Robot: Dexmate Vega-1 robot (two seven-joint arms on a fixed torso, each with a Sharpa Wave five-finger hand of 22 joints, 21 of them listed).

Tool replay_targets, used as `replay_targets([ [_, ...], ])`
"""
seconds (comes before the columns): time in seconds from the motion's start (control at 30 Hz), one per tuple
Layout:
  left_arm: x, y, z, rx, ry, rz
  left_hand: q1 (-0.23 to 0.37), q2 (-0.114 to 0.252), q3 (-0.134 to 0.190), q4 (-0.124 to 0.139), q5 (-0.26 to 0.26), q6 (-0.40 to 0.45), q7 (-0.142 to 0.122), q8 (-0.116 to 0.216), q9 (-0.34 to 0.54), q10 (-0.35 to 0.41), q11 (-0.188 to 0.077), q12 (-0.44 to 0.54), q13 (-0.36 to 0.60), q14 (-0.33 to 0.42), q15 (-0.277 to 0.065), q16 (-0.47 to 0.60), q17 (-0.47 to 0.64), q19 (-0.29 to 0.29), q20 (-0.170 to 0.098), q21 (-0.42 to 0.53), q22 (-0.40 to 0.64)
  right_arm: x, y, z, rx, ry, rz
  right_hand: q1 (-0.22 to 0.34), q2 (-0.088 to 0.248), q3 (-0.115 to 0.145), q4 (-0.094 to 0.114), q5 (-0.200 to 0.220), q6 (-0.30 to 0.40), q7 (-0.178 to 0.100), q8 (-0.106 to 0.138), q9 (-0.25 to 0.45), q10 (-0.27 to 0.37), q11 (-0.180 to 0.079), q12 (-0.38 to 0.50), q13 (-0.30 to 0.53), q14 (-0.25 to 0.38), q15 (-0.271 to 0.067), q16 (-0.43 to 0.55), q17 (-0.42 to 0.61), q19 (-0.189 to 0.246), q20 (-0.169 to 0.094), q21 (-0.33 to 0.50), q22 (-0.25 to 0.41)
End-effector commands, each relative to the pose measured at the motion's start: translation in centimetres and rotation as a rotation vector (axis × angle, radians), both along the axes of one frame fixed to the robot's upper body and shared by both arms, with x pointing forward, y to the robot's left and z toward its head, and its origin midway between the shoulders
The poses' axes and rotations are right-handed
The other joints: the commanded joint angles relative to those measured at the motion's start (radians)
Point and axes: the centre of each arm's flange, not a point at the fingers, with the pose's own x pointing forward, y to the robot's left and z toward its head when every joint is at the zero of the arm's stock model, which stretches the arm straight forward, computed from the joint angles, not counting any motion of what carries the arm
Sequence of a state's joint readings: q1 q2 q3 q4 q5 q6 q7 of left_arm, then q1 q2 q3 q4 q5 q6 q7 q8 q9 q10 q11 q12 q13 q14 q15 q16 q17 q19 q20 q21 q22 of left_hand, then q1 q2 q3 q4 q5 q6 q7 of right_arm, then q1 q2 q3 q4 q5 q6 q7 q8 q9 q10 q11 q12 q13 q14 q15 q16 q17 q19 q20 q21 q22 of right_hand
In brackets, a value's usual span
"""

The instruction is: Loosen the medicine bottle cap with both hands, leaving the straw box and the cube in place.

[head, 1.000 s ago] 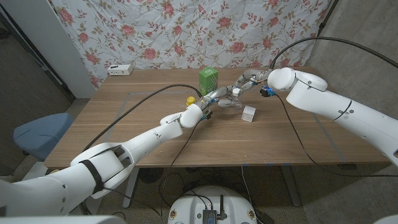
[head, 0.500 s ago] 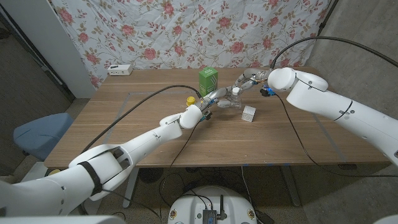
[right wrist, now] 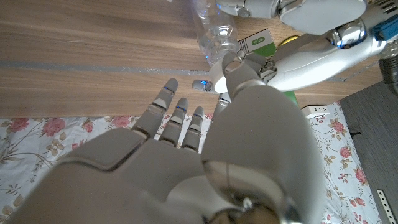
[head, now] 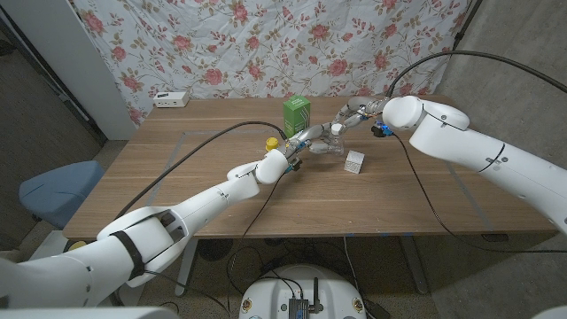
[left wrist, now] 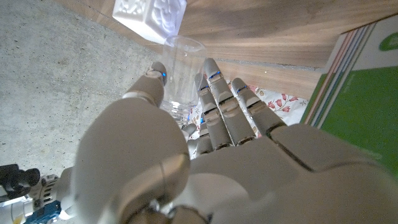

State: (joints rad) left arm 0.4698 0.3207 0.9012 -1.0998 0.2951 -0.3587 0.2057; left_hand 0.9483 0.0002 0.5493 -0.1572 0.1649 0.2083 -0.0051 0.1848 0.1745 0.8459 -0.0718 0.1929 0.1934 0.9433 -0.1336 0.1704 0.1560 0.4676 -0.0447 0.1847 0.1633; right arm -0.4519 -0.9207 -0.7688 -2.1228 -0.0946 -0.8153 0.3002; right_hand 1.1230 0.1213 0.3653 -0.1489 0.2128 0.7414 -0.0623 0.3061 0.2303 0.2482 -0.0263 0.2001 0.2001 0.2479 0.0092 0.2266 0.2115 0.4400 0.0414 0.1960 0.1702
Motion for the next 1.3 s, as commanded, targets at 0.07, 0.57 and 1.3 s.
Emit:
replay_targets([
  [0.07,-0.1,0.1,0.1,0.001,-0.008,0.002,0.001,0.01,0.005,0.002,0.008,0.0,0.002,0.0,0.002,0.081,-0.077,0.003,0.002,0.009,-0.07,0.003,0.005,-0.005,-0.052,0.0,0.002,-0.8,-0.4,0.5,-0.001,-0.014,-0.011,-0.008,-0.002,-0.005,0.004,0.001,0.02,0.019,0.005,0.004,0.002,0.004,0.002,0.003,0.004,0.009,0.009,0.005,0.012,0.003,0.007,0.003],
  [0.57,-0.3,0.3,0.1,0.002,-0.014,0.005,0.001,0.008,0.004,0.001,0.008,0.001,0.0,0.001,0.001,0.079,-0.077,0.003,0.002,0.008,-0.07,0.003,0.005,-0.003,-0.053,0.001,0.002,-1.7,-1.0,0.8,0.01,-0.032,-0.023,-0.023,-0.007,-0.016,0.004,-0.002,0.02,0.024,0.003,0.008,0.003,0.009,0.001,0.003,0.005,0.014,0.01,0.004,0.015,0.005,0.007,0.003],
  [1.3,-1.2,0.9,0.3,0.0,-0.028,0.002,-0.001,0.009,0.005,0.003,0.008,0.004,-0.001,0.002,0.001,0.081,-0.076,0.004,0.002,0.008,-0.069,0.003,0.005,-0.003,-0.052,0.001,0.002,-2.7,-1.4,1.0,0.02,-0.048,-0.066,-0.062,-0.024,-0.041,0.012,-0.011,0.02,0.03,0.0,0.011,0.004,0.02,0.001,0.003,0.008,0.02,0.009,0.003,0.021,0.013,0.007,0.003],
])
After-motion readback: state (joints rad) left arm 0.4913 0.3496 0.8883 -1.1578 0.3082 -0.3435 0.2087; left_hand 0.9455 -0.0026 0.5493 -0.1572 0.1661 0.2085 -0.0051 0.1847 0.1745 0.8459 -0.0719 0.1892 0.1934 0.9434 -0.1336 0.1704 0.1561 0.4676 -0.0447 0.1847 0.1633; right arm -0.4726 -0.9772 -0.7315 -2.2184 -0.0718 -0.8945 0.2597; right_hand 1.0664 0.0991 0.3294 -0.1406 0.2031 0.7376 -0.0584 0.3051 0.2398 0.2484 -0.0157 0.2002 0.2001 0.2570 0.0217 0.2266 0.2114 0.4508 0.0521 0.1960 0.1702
